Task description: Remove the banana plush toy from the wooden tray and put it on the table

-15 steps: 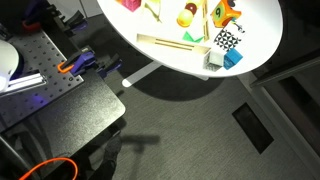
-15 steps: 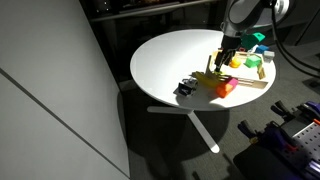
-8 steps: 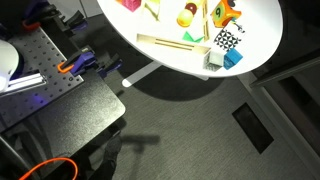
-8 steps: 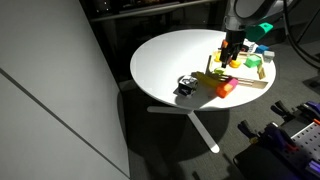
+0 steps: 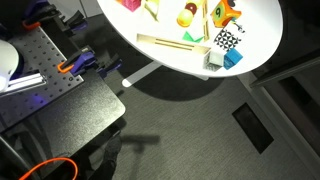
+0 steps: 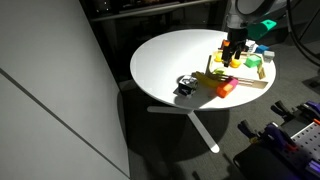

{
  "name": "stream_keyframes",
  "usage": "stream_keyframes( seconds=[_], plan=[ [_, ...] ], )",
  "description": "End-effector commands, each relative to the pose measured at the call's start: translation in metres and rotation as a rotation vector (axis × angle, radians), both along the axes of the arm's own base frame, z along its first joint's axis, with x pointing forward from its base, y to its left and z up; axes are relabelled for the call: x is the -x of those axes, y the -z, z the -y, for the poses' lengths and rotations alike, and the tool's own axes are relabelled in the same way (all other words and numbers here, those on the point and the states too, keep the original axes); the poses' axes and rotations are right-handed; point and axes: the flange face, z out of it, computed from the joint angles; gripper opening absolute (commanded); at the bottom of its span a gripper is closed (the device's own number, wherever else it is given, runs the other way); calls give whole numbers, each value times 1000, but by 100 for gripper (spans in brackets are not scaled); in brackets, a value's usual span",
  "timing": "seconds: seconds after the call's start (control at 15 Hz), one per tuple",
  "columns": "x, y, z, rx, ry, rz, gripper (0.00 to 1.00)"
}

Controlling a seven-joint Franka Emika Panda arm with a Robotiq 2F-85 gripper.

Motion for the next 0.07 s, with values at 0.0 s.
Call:
stream_keyframes(
  seconds=[0.0],
  plan=[
    [0,0,0,0,0,-1,100]
  ],
)
